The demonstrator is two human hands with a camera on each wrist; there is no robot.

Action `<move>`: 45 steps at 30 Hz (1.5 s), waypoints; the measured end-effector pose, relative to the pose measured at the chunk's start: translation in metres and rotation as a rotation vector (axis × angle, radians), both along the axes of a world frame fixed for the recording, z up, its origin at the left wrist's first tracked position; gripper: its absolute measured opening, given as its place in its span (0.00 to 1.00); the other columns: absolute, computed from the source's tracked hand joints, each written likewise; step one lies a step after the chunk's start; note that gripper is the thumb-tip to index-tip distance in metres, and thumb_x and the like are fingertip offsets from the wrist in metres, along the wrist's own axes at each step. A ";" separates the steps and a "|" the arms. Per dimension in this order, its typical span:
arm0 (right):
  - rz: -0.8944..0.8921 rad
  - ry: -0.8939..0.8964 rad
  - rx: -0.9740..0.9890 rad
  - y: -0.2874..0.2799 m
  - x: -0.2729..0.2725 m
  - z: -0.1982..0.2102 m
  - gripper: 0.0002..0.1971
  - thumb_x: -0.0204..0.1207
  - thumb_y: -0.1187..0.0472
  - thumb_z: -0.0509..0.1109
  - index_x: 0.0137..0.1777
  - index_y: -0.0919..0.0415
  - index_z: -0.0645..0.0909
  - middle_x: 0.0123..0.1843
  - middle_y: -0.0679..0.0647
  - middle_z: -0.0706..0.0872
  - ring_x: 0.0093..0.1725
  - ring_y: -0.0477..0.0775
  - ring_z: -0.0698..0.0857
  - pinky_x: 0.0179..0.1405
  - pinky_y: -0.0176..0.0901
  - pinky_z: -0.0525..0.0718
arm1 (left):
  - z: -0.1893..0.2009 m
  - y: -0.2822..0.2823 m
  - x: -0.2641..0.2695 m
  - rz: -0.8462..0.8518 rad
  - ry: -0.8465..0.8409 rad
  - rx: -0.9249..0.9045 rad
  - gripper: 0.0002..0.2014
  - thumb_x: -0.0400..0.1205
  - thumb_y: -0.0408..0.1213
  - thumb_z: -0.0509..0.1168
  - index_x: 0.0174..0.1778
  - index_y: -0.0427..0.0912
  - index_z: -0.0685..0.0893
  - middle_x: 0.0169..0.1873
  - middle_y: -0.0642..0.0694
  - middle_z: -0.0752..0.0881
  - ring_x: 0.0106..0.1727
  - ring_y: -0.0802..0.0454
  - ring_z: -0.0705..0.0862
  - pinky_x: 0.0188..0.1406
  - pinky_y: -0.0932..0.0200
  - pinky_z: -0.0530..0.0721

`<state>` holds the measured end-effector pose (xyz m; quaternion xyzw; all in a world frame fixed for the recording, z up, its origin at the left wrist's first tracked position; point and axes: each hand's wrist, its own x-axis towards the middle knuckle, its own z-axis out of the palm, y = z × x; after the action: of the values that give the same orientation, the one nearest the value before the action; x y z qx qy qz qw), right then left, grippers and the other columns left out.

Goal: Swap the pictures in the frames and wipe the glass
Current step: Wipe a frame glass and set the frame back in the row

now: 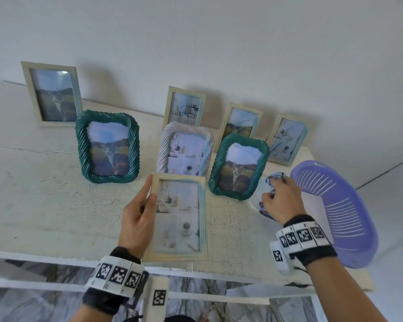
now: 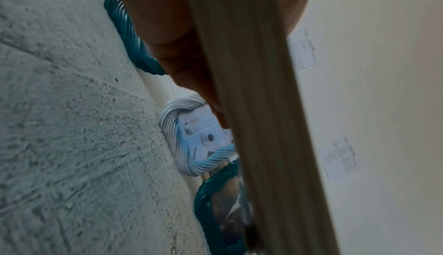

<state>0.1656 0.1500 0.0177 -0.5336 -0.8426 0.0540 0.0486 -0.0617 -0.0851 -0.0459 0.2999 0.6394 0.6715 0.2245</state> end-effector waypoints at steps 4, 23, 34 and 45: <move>0.027 -0.089 -0.050 0.019 -0.016 -0.006 0.25 0.75 0.65 0.66 0.74 0.62 0.73 0.73 0.66 0.71 0.69 0.69 0.72 0.70 0.54 0.70 | -0.001 0.000 0.000 -0.011 -0.030 -0.006 0.23 0.82 0.51 0.56 0.75 0.70 0.70 0.39 0.43 0.78 0.38 0.46 0.74 0.38 0.48 0.74; 0.172 0.691 -0.515 -0.079 -0.014 0.008 0.13 0.83 0.62 0.64 0.65 0.61 0.81 0.49 0.54 0.89 0.45 0.52 0.89 0.44 0.42 0.86 | 0.030 0.008 0.004 -0.001 -0.151 0.036 0.18 0.88 0.39 0.57 0.73 0.61 0.74 0.35 0.24 0.82 0.35 0.43 0.76 0.37 0.48 0.76; -0.080 1.426 -1.111 -0.136 -0.066 0.003 0.15 0.81 0.58 0.62 0.65 0.60 0.80 0.59 0.65 0.87 0.55 0.64 0.86 0.58 0.65 0.83 | 0.046 0.011 0.013 -0.197 -0.239 -0.101 0.35 0.77 0.59 0.66 0.78 0.52 0.64 0.66 0.46 0.84 0.60 0.59 0.85 0.61 0.53 0.82; 0.390 0.971 -0.610 -0.178 -0.090 0.005 0.20 0.80 0.56 0.70 0.70 0.43 0.73 0.54 0.42 0.83 0.51 0.50 0.86 0.45 0.49 0.88 | 0.067 -0.003 0.007 -0.537 -0.494 -0.145 0.39 0.68 0.69 0.70 0.69 0.47 0.78 0.64 0.39 0.85 0.68 0.41 0.82 0.69 0.29 0.75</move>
<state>0.0754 -0.0282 0.0227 -0.2735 -0.7530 0.5384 0.2614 -0.0549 -0.0882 0.0215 0.2689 0.5103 0.5939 0.5608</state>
